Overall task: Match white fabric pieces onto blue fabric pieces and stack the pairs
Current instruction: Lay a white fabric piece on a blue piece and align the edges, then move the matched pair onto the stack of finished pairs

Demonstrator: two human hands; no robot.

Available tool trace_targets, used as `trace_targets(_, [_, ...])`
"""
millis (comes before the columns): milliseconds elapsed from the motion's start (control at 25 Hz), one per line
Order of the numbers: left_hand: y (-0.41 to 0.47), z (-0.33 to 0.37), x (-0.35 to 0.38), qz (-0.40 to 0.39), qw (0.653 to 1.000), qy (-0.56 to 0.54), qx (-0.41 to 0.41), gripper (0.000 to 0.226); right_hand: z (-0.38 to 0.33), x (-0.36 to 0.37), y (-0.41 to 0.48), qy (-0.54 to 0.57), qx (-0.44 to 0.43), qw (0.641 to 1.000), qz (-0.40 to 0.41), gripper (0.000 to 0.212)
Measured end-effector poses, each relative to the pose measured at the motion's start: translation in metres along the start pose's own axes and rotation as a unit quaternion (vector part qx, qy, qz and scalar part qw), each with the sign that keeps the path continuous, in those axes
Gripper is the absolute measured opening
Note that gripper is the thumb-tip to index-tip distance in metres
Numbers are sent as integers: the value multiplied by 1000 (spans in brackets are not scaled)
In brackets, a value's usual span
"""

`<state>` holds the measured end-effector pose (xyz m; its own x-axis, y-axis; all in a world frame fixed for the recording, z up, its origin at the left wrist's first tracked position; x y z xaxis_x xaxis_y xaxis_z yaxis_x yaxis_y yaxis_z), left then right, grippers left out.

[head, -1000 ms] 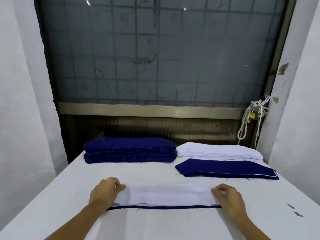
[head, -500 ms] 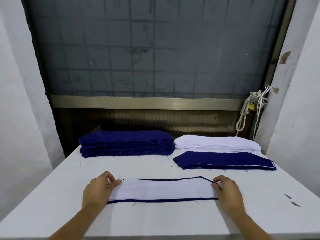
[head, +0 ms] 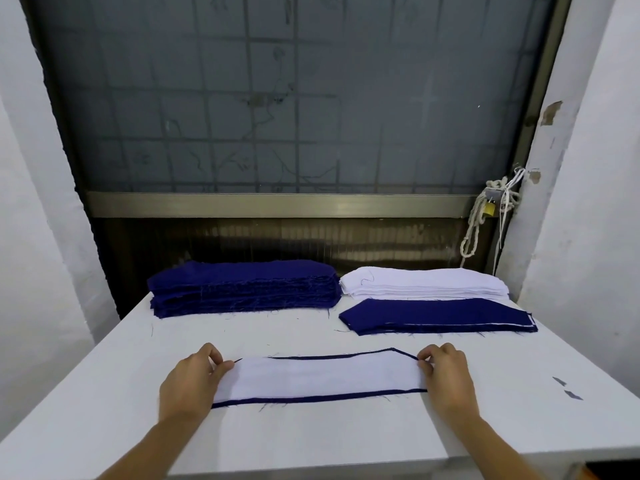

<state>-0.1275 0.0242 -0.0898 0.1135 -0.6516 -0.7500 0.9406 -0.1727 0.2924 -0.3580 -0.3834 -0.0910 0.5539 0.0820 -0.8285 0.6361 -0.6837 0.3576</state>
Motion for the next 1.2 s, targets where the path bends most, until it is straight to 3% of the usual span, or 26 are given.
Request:
trace_targets(240, [29, 3, -7, -55, 998, 8, 8, 12, -27, -12, 15, -128, -31, 991, 36, 20])
trace_targets(640, [159, 24, -61, 65, 995, -57, 52, 17, -159, 20, 100, -58, -136, 989, 17, 16])
trace_targets(1000, [256, -21, -49, -55, 996, 65, -10, 42, -213, 79, 153, -26, -162, 986, -26, 12])
trace_targets(1200, [280, -35, -33, -63, 996, 59, -35, 24, -226, 99, 168, -40, -176, 983, -21, 13])
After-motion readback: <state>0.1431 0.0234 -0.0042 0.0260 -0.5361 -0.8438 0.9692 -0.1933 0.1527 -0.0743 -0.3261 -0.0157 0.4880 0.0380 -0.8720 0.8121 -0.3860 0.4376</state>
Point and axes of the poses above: each hand's wrist, its own y-axis towards the middle knuckle, its own x-axis out of the palm, z = x × y, the point moved 6 cm from there along y, towards the middle knuckle, and after that the axes turned 6 degrees about -y, right-handed, at the moved point
